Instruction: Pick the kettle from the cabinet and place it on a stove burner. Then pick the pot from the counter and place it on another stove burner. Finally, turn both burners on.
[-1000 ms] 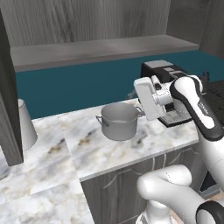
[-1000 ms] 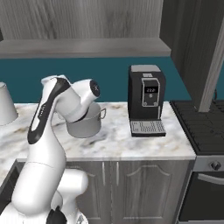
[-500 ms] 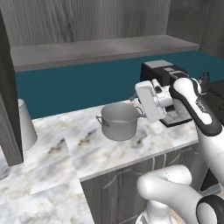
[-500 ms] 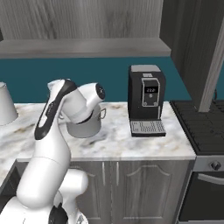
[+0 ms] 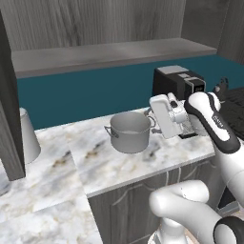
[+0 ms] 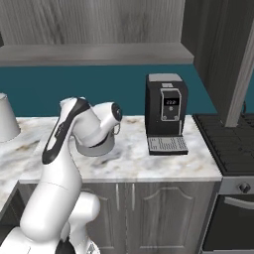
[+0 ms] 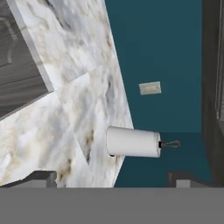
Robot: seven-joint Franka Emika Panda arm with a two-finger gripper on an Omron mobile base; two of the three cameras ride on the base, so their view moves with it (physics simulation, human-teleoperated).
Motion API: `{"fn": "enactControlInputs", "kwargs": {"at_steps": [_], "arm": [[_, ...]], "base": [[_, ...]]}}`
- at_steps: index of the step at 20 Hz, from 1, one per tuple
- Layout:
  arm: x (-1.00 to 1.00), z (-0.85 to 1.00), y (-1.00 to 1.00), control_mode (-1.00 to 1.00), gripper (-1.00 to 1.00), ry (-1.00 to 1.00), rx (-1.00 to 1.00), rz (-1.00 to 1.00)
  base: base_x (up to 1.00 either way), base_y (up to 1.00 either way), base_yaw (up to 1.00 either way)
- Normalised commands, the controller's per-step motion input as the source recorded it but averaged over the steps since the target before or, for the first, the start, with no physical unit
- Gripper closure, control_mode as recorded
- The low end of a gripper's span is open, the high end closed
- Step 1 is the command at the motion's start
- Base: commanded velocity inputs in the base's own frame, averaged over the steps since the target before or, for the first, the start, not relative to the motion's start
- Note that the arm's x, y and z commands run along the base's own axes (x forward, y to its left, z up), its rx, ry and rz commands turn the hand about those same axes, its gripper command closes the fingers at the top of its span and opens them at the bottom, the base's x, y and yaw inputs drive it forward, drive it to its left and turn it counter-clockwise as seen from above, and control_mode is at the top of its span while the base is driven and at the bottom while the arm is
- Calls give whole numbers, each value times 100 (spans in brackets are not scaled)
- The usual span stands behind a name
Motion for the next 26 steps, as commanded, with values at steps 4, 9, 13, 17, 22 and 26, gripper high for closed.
{"fn": "enactControlInputs", "kwargs": {"at_steps": [4, 9, 13, 17, 22, 26], "arm": [[8, -17, -9, -100, -100, 0, -3, -10], [11, -13, -13, -100, -100, 0, -3, -8], [18, -14, -14, -100, -100, 1, -4, -6], [23, -14, -9, -100, -100, 4, -5, -3], [26, -12, -5, -100, -100, 5, -6, 0], [26, -14, -4, -100, -100, 5, -5, 0]], "base": [[0, 0, 0], [0, 0, 0], [0, 0, 0], [0, 0, 0], [0, 0, 0], [0, 0, 0]]}}
